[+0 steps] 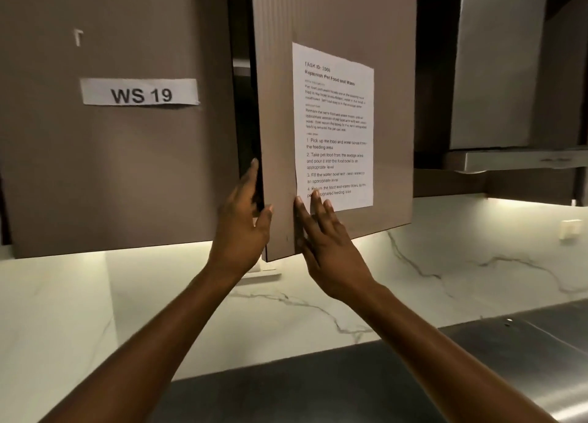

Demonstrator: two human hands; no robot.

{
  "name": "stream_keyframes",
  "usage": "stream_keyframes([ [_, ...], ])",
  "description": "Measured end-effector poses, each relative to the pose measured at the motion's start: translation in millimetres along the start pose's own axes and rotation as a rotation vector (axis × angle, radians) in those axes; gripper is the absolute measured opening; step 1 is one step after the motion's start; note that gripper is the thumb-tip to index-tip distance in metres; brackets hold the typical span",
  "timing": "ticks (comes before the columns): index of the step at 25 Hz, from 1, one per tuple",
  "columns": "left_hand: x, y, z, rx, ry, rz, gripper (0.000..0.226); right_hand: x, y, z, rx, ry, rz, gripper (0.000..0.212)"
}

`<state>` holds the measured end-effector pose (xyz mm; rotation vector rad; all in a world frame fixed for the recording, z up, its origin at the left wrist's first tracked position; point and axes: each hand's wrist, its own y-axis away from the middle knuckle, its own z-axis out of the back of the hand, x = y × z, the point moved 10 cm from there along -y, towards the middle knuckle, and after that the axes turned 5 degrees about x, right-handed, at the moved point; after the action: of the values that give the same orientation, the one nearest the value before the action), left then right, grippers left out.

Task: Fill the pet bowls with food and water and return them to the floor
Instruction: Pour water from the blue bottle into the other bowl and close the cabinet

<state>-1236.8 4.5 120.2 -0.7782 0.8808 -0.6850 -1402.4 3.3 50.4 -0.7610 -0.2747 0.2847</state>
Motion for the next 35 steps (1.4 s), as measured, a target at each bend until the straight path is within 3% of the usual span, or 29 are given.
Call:
stream_keyframes([
  [2, 5, -9, -18, 0.030, -0.333, -0.136, 0.085, -2, -12, -14, 0.016, 0.040, 0.010, 0.075],
  [4, 19, -17, -40, 0.119, -0.548, -0.158, 0.084, -5, -23, -25, 0.022, 0.081, 0.021, 0.074],
  [10, 63, -30, -58, 0.252, -0.832, -0.080, 0.081, -15, -49, -59, 0.090, 0.170, 0.000, 0.081],
  [18, 114, -37, -88, 0.397, -0.849, 0.040, 0.095, -27, -75, -89, 0.146, 0.208, -0.039, 0.084],
  [28, 118, -27, -88, 0.448, -0.894, 0.021, 0.090, -26, -73, -85, 0.199, 0.218, -0.005, 0.097],
  [35, 134, 95, -112, 0.455, -0.543, 0.117, 0.077, -34, 30, -127, 0.224, -0.025, -0.055, 0.082],
])
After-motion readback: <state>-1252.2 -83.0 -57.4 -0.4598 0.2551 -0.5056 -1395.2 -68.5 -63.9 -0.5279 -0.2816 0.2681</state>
